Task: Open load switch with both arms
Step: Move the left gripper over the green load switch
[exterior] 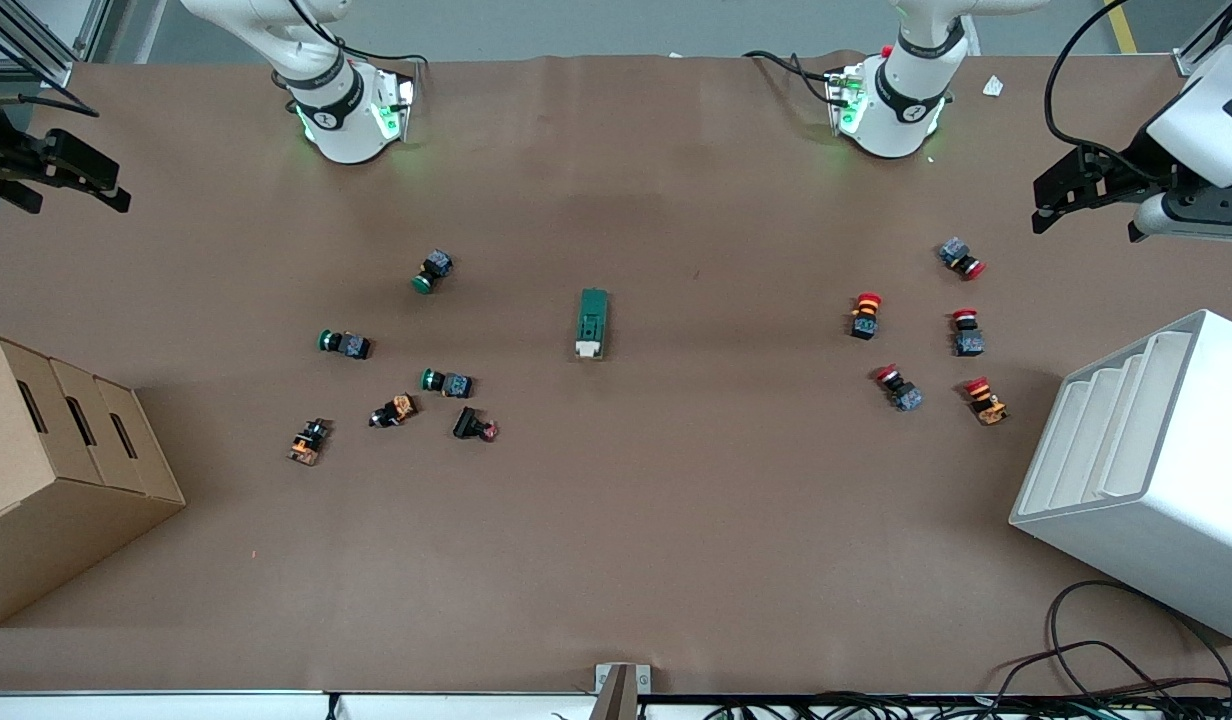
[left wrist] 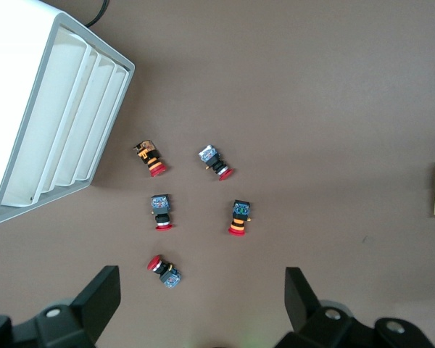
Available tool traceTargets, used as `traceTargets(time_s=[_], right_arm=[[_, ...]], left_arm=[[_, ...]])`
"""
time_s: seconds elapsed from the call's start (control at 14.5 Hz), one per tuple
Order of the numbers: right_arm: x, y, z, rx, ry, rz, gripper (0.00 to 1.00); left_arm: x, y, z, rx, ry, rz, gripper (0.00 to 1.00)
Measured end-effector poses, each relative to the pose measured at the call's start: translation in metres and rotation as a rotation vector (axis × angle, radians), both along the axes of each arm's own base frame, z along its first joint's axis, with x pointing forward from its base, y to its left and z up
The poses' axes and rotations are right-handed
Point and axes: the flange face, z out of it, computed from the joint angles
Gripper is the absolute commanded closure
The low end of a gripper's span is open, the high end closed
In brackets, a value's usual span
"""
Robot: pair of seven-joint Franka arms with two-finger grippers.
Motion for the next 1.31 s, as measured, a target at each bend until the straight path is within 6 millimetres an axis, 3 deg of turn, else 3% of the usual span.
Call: traceTargets(time_s=[0.41,0.55,0.62,1.03,1.31], right_arm=[[0.000,0.000,0.000,0.000,0.000,0.000,0.00],[0.000,0.000,0.000,0.000,-0.001,0.000,0.00],[0.000,0.000,0.001,0.000,-0.002,0.000,0.00],[0.003,0.001,-0.001,0.000,-0.001,0.003,0.00],[0.020,-0.002,-0.024,0.001,0.029,-0.002,0.00]], left_arm=[[0.002,-0.005,-0.004,0.000,0.007,-0.009,0.00],[0.011,-0.018,-0.015,-0.001,0.015,-0.032,0.00],[0.016,-0.035,-0.022,-0.003,0.012,-0.054,0.00],[0.014,-0.206,-0.090,-0.040,0.030,0.070,0.00],[-0.013,-0.316,-0.150,-0.064,-0.006,0.131,0.00]])
